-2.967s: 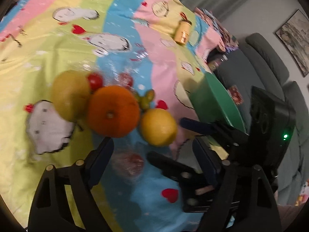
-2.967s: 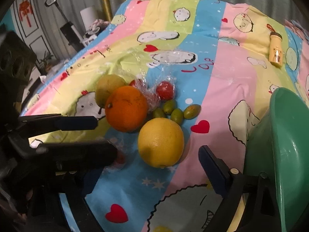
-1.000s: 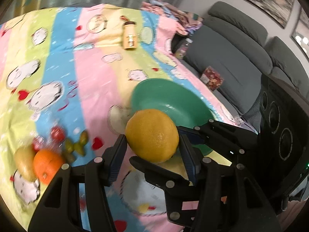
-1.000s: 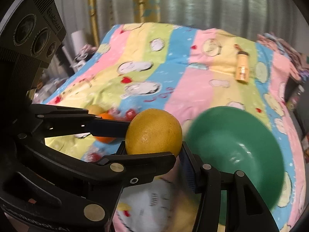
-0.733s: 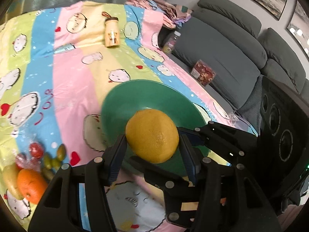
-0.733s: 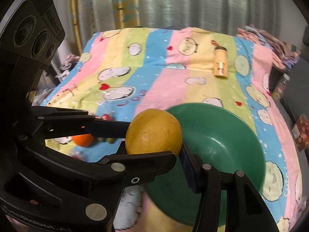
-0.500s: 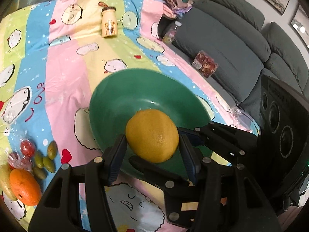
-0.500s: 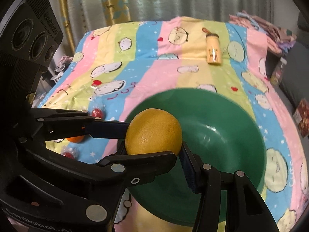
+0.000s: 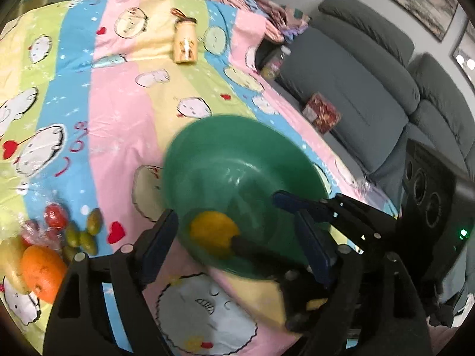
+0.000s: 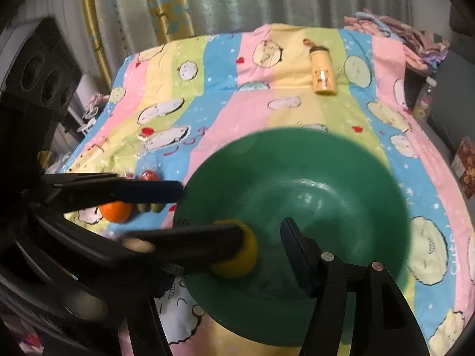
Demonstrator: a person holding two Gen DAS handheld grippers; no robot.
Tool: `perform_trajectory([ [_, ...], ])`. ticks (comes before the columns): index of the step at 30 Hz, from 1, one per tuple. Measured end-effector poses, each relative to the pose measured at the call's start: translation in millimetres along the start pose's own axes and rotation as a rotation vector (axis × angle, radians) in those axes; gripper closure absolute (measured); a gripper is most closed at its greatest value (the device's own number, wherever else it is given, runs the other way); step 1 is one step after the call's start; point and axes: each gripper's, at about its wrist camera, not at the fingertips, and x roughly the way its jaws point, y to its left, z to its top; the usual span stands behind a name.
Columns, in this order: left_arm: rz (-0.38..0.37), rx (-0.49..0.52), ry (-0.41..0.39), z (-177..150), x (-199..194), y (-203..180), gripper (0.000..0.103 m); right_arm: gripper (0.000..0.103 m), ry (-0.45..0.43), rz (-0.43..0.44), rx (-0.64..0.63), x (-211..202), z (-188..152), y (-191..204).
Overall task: Organize fruits
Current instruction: 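Carry the lemon over the green bowl and open the left tool, then move the left tool back to the orange beside the pear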
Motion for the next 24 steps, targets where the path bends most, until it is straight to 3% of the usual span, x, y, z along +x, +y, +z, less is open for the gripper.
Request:
perform_trajectory([
  [8, 0.100, -0.121, -0.116, -9.7, -60.5, 47.9, 0.016, 0.038, -0.057, -0.011, 0.031, -21.0, 4.8, -4.4],
  [15, 0.212, -0.270, -0.188, -40.5, -110.8, 101.3, 0.014, 0.038, -0.078, 0.027, 0.002, -28.4, 8.6, 10.2],
  [24, 0.232, -0.358, -0.150, -77.0, -118.7, 125.1, 0.014, 0.037, -0.039, 0.106, -0.103, -21.6, 4.6, 52.6],
])
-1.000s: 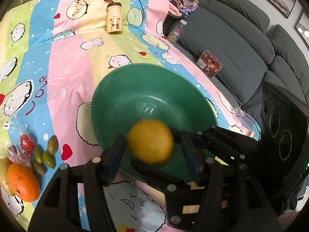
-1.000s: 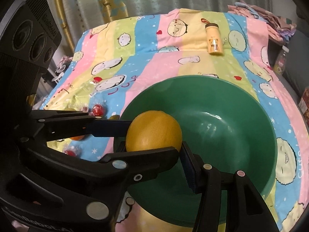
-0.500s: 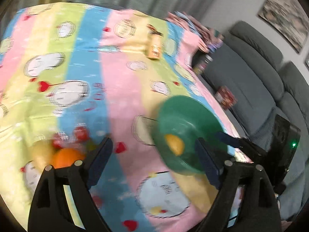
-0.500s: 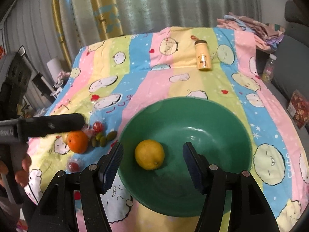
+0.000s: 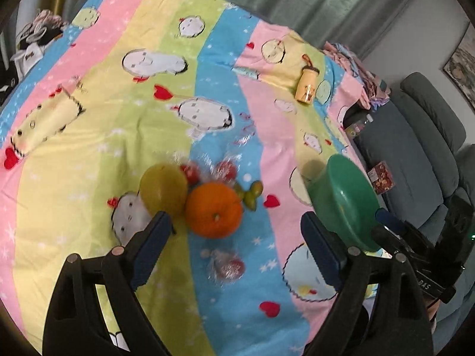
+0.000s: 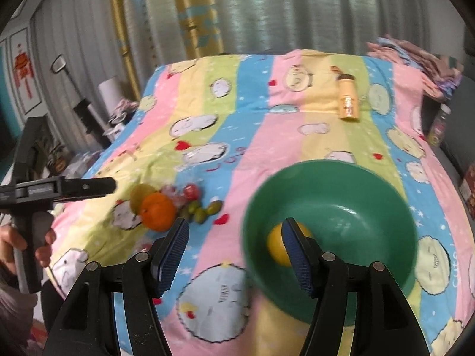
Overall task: Organize fruits
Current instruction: 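Move the left tool back to the orange beside the pear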
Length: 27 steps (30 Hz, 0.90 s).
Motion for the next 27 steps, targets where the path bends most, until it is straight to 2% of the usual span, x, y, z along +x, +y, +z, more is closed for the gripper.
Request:
perform_trajectory([
  [9, 0.042, -0.029, 0.040, -21.0, 8.2, 27.1, 0.014, 0.037, 0.103, 0.071, -0.082, 26.0, -10.7, 38.9],
  [14, 0.024, -0.071, 0.050, -27.2, 8.5, 42.0, 0.014, 0.037, 0.156, 0.106, -0.106, 44.1, -12.6, 57.3],
  [23, -0.134, -0.173, 0.078, -29.5, 19.3, 53.7, 0.014, 0.037, 0.216, 0.147, -0.117, 79.4, -5.4, 77.3],
  [27, -0.141, -0.174, 0.084, -23.7, 27.8, 49.1, 0.014, 0.037, 0.230, 0.151, -0.146, 94.2, 1.0, 86.2],
])
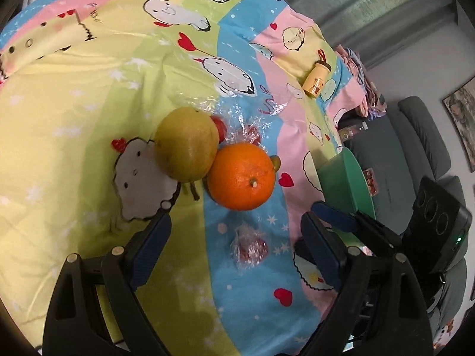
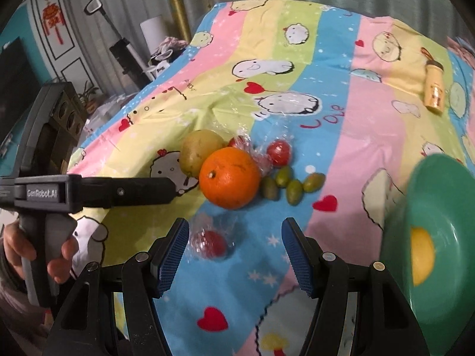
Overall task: Organize fruits
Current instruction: 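Move the left tool back to the orange beside the pear, then grasp the orange with the left tool and lift it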
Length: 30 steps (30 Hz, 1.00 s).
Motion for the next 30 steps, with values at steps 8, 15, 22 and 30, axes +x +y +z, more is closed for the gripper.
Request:
perform_trajectory([
  [8, 0.023, -0.008, -0.019, 13.7, 7.1, -1.2, 0.013, 0.037, 0.025, 0.000, -0.037, 28.2, 20.1, 2.2],
  [15, 0.021, 0.110, -0.015, 8.4, 12.5, -21.6, 0.015, 0.037, 0.039, 0.014, -0.043, 38.5, 25.2, -1.4],
  [22, -0.010, 0.030, 0.013, 19.6, 34.5, -13.1, 0.021, 0.037, 0.046, 0.042, -0.062, 48.9, 30.5, 1.4],
  [30, 0.014, -0.002, -0.008, 25.7, 39.7, -12.0, 0.025, 0.037, 0.061, 0.053, -0.068, 61.4, 39.9, 1.4],
])
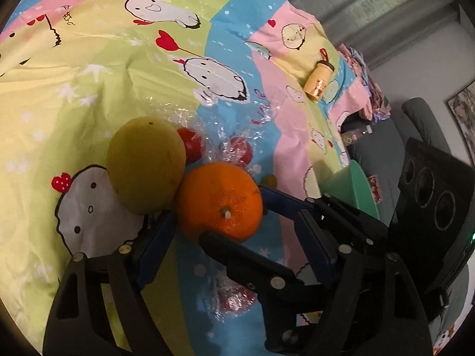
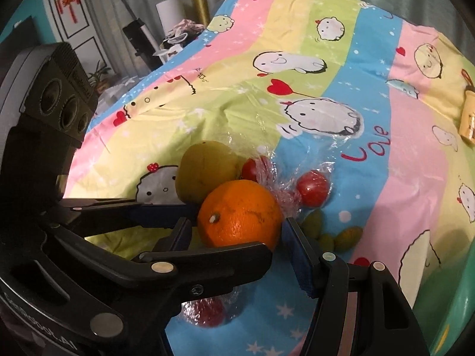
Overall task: Organize fruits
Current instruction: 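Grasp the orange with the left tool and lift it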
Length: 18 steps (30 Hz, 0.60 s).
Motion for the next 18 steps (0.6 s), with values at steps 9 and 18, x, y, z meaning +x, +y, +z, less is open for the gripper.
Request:
perform_trajectory([
  [9, 0.003, -0.041, 0.019, 1.2, 7.7, 13.3, 0.038, 0.039, 0.013, 0.024, 0.028, 11.5, -3.6, -3.1],
  [18, 0.012, 0.006, 0.014, -3.5, -0.4, 4.7, 0.038, 0.040, 0.004, 0.010, 0.006, 4.0, -7.1, 2.9],
])
